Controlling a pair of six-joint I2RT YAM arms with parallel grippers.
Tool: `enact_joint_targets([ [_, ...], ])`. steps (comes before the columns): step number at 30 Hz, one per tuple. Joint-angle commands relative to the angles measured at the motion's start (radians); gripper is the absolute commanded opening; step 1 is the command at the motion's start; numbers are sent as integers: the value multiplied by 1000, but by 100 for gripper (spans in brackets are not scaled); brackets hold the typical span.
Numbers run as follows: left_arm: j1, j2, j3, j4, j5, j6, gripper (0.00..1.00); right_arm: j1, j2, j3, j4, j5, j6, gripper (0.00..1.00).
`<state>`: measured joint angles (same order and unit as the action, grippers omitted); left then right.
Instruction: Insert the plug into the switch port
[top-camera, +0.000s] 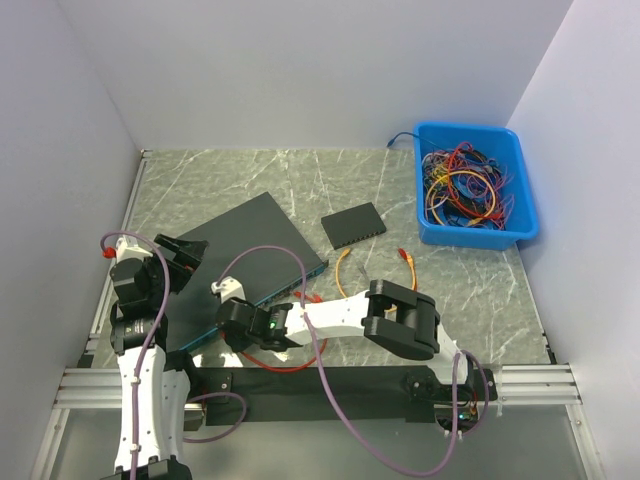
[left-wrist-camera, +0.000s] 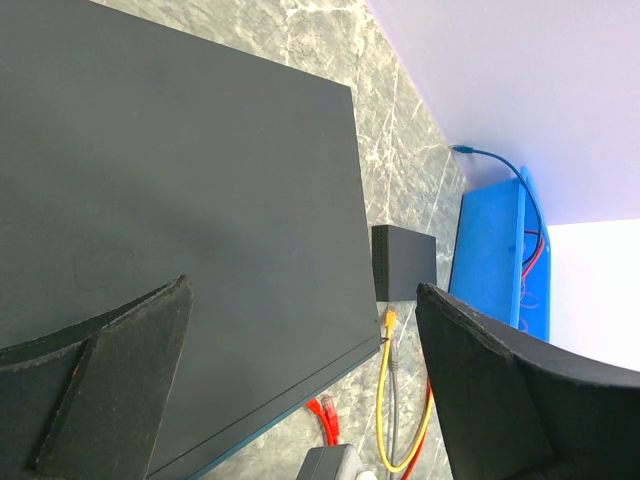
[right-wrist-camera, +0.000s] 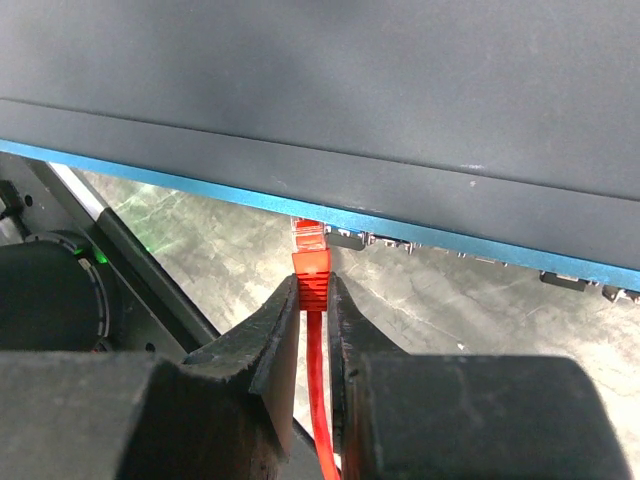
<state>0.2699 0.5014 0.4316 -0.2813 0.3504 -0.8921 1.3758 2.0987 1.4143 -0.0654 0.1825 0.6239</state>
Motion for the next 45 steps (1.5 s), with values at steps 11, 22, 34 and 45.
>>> enact_joint_targets([
  [11, 5, -17, 30, 7, 22, 13, 99, -12, 47, 172, -66, 143, 80, 0],
  [22, 5, 3, 170, -134, 29, 102, 99, -12, 133, 344, -168, 149, 102, 0],
  [34, 6, 192, 383, -289, -69, 358, 99, -15, 161, 433, -203, 163, 56, 0],
  [45, 5, 216, 343, -245, -48, 354, 99, -23, 162, 502, -244, 173, 19, 0],
])
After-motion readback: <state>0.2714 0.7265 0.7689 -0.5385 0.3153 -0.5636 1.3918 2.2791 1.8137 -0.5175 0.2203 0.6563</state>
